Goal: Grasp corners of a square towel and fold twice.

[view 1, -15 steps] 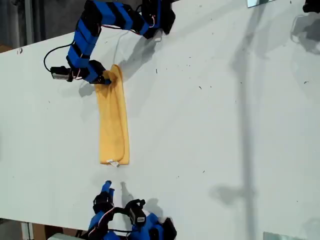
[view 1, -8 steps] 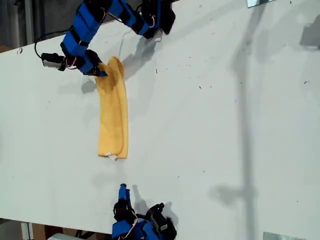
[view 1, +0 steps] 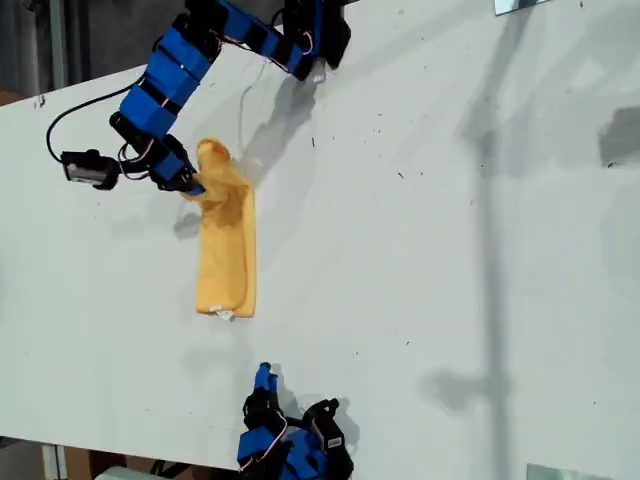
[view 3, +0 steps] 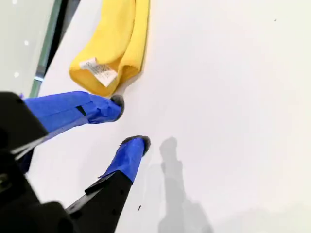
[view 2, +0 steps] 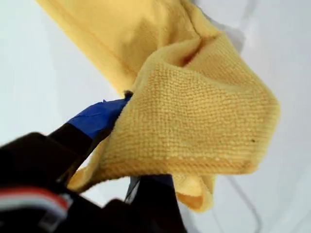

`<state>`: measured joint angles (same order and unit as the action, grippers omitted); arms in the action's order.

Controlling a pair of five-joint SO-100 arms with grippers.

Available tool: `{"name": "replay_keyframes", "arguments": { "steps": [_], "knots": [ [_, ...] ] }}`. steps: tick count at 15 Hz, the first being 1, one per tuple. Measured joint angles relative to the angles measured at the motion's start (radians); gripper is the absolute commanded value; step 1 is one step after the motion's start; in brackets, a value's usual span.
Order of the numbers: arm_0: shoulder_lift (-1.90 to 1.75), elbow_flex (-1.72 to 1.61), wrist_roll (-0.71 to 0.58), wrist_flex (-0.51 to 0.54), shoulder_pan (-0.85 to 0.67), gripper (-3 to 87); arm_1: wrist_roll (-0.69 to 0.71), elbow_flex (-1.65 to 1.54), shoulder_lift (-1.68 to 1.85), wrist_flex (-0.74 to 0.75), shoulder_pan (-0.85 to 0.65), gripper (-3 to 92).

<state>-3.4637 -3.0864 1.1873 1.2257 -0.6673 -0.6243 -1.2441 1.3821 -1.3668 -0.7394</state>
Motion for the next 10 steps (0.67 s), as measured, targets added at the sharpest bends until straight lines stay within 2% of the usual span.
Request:
{"name": "replay_keyframes", "arguments": {
  "steps": [4,8,10],
  "knots": [
    [0.0,-0.006,0.011,-0.002,0.0,10.7,0.1,0.204,-0.143,0.057,0.072,-0.1],
    [0.0,-0.014,0.011,-0.005,0.0,10.7,0.199,0.293,-0.247,0.291,0.164,-0.1],
    [0.0,-0.014,0.011,-0.006,0.0,10.7,0.218,0.321,-0.319,0.459,0.222,-0.1]
  ]
}}
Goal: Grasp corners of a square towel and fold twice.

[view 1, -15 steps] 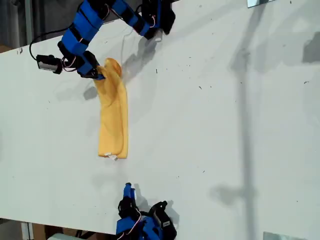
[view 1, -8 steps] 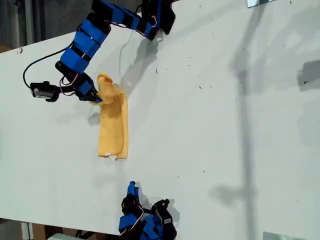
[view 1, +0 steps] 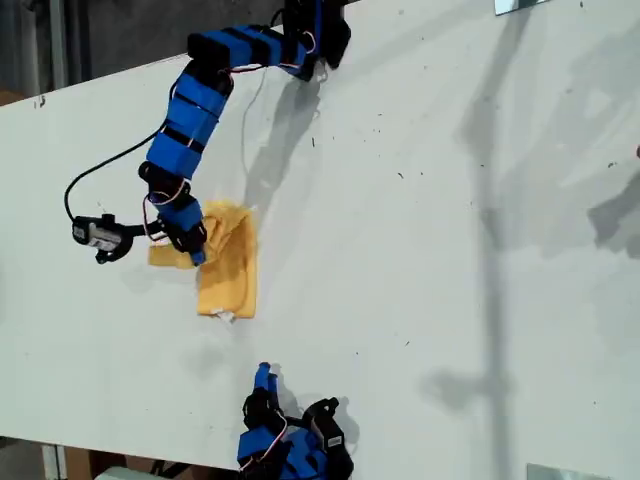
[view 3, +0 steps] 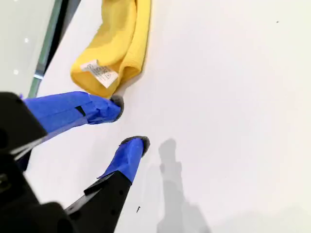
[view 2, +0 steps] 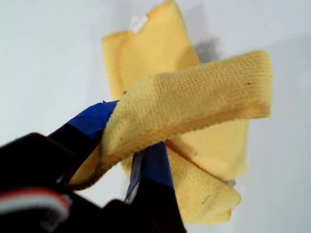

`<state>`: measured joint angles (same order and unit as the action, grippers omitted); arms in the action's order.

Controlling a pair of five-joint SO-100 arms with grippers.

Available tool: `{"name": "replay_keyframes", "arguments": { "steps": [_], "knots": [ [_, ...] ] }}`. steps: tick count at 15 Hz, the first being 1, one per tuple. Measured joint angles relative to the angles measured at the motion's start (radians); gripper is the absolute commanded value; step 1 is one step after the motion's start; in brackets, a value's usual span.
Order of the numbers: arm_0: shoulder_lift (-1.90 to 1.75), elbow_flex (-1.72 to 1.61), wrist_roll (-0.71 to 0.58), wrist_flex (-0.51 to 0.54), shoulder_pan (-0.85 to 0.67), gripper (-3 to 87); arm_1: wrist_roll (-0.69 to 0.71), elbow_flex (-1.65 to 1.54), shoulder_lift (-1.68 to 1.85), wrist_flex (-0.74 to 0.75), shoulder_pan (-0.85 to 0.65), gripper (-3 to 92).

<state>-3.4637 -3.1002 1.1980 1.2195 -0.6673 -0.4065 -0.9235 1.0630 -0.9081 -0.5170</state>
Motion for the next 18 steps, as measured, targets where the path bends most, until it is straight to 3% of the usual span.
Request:
{"name": "replay_keyframes", "arguments": {
  "steps": [4,6,7,13,18],
  "knots": [
    [0.0,0.0,0.0,0.0,0.0,10.7,-0.015,0.017,-0.173,0.324,0.049,0.6],
    [0.0,0.0,0.0,0.0,0.0,10.6,-0.066,0.018,-0.187,0.38,0.066,23.8],
    [0.0,0.0,0.0,0.0,0.0,10.6,-0.097,0.018,-0.187,0.388,0.075,28.5],
    [0.0,0.0,0.0,0.0,0.0,10.6,-0.112,0.018,-0.117,0.362,0.091,31.6],
    [0.0,0.0,0.0,0.0,0.0,10.6,-0.101,-0.175,0.299,0.038,-0.063,29.6]
  ]
}}
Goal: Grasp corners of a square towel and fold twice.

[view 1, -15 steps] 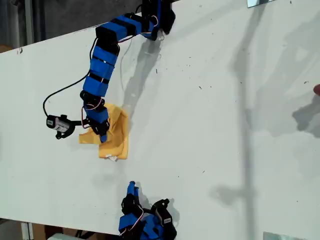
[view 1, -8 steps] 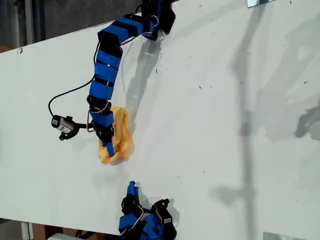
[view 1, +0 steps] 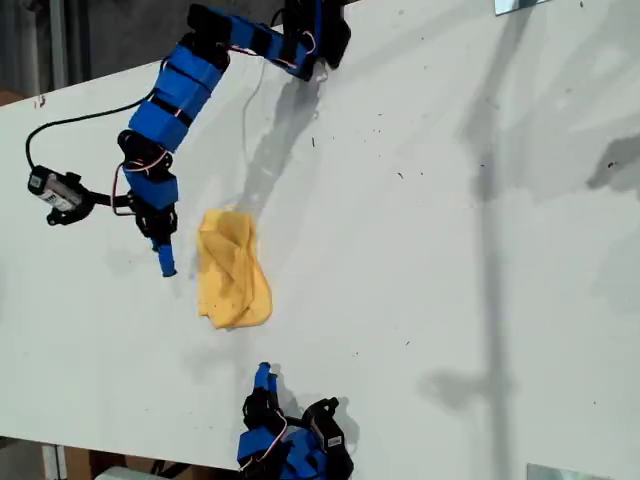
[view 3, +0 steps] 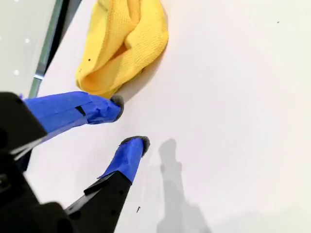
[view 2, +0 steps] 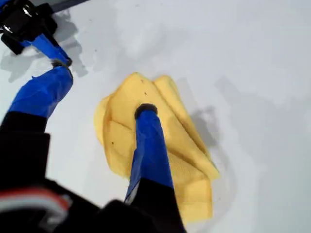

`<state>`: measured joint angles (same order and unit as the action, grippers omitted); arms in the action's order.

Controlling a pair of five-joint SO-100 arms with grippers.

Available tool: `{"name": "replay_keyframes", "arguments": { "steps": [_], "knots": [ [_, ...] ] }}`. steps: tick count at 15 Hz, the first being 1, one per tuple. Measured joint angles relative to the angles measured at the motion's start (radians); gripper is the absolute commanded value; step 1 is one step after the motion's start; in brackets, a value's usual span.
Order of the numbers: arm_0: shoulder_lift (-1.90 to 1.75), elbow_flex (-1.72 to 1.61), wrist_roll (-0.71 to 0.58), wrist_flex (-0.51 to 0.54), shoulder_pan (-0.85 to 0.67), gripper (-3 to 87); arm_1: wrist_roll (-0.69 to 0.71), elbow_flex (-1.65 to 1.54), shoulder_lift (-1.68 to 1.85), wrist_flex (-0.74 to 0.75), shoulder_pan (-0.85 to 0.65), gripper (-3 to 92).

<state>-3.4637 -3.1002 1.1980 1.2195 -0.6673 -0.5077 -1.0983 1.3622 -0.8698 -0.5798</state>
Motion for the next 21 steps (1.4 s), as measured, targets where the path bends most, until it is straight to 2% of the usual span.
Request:
{"name": "replay_keyframes", "arguments": {
  "steps": [2,6,8,9,11,12,13,14,16,17,21],
  "knots": [
    [0.0,0.0,0.0,0.0,0.0,10.6,-0.038,-0.299,0.212,-0.043,-0.021,29.2],
    [0.0,0.0,0.0,0.0,0.0,10.6,-0.173,-1.048,0.913,-0.028,0.037,24.7],
    [0.0,0.0,0.0,0.0,0.0,10.6,-0.222,-1.353,1.22,-0.035,0.02,24.3],
    [0.0,0.0,0.0,0.0,0.0,10.6,-0.238,-1.468,1.362,-0.061,0.031,23.6],
    [0.0,0.0,0.005,0.006,0.0,9.4,-0.265,-1.628,1.695,-0.21,0.029,18.4],
    [0.0,-0.008,0.103,0.037,-0.003,9.5,-0.278,-1.66,1.841,-0.302,0.031,10.0],
    [0.0,-0.014,0.19,0.064,-0.028,8.9,-0.282,-1.677,1.899,-0.322,0.048,4.3],
    [0.0,-0.014,0.146,0.074,-0.081,8.9,-0.293,-1.713,1.908,-0.322,0.078,0.1],
    [-0.002,-0.014,-0.175,0.075,-0.107,8.8,-0.359,-1.756,1.919,-0.328,0.081,0.0],
    [-0.002,-0.014,-0.252,0.075,-0.098,8.8,-0.408,-1.756,1.919,-0.35,0.081,0.0],
    [-0.003,-0.014,-0.204,0.075,-0.091,8.8,-0.568,-1.778,1.933,-0.488,0.04,0.0]
  ]
}}
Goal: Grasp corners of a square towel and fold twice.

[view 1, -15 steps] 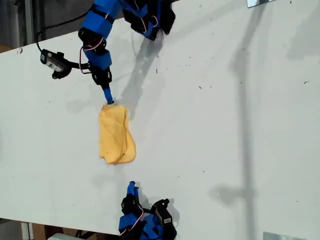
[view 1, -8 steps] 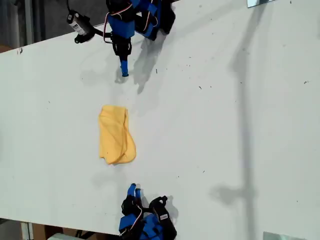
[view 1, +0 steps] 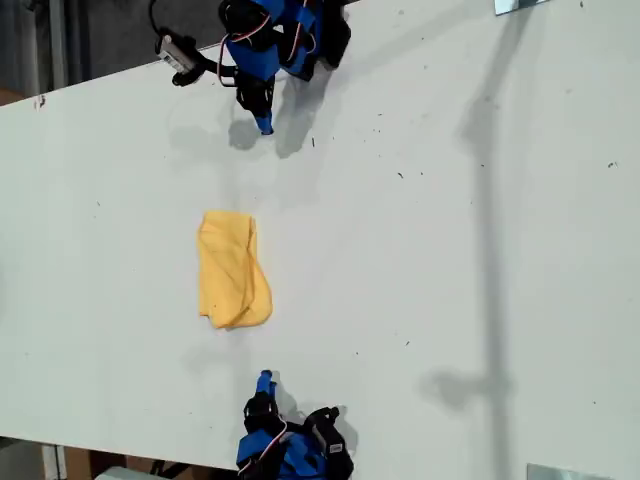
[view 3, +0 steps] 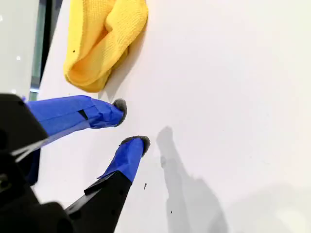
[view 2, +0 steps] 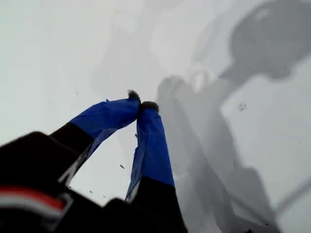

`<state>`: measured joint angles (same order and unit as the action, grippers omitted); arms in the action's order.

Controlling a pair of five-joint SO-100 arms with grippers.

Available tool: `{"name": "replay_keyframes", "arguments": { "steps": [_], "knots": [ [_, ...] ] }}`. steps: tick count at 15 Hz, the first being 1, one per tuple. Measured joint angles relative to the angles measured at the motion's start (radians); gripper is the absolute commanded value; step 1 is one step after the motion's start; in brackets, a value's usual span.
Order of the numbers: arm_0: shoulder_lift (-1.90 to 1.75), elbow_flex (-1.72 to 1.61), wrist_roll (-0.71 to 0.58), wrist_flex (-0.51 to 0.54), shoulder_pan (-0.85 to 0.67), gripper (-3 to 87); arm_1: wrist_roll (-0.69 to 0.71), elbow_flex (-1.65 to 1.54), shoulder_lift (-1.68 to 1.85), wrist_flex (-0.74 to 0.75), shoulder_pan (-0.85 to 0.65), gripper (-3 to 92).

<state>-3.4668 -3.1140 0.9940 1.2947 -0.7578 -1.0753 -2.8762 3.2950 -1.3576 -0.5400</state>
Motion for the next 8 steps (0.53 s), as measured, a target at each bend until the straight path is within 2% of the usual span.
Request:
{"name": "replay_keyframes", "arguments": {
  "steps": [4,8],
  "knots": [
    [0.0,0.0,0.002,0.0,0.0,8.8,-0.034,0.0,-0.002,-0.057,-0.101,0.0],
    [0.0,0.0,0.002,0.0,0.0,8.8,-0.034,0.0,-0.002,-0.06,-0.104,0.0]
  ]
}}
